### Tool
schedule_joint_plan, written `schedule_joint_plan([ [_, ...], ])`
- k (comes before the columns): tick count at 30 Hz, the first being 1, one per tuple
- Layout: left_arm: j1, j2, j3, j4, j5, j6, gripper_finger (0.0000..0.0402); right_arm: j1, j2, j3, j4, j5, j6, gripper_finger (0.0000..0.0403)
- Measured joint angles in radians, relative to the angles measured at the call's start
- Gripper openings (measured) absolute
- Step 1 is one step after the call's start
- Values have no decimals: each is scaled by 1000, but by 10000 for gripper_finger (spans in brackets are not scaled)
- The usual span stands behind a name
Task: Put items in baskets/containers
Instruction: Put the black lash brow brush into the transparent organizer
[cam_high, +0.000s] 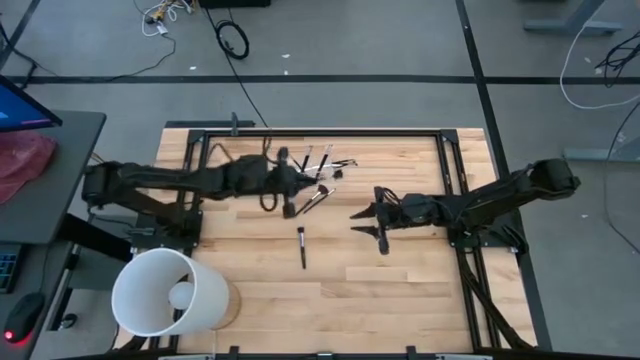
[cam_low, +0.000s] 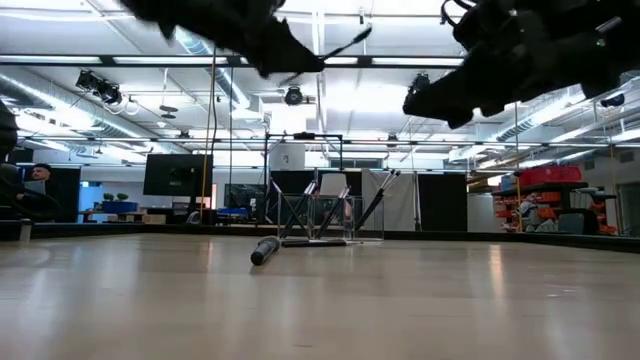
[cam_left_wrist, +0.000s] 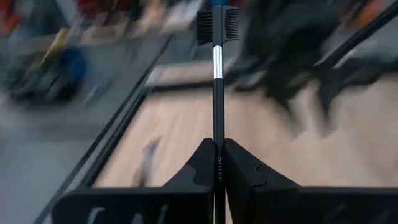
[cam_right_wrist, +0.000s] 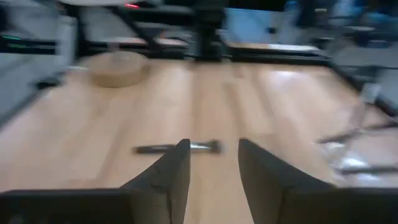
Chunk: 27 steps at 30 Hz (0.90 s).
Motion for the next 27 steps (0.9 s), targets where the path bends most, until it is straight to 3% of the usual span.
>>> schedule_joint_plan([
  [4, 57, 69, -215, 513, 165, -58, 14, -24, 52, -4, 196, 109, -38, 137],
  [8, 78, 172, -275, 703, 241, -95, 15, -81, 146, -5, 512, 112, -58, 137],
  [10, 76, 192, -280, 746, 258, -93, 15, -121, 202, 1, 619, 91, -45, 136],
  [13, 74, 233, -249, 773, 269, -91, 14, -184, 279, 21, 688, -22, -10, 136],
  [18, 82, 254, -222, 762, 288, -83, 15, -235, 397, 113, 713, -121, -16, 136],
  [23, 81, 272, -207, 748, 294, -81, 15, -242, 437, 184, 717, -224, -67, 136],
  [27, 85, 273, -208, 738, 291, -79, 15, -243, 436, 192, 741, -230, -88, 136],
])
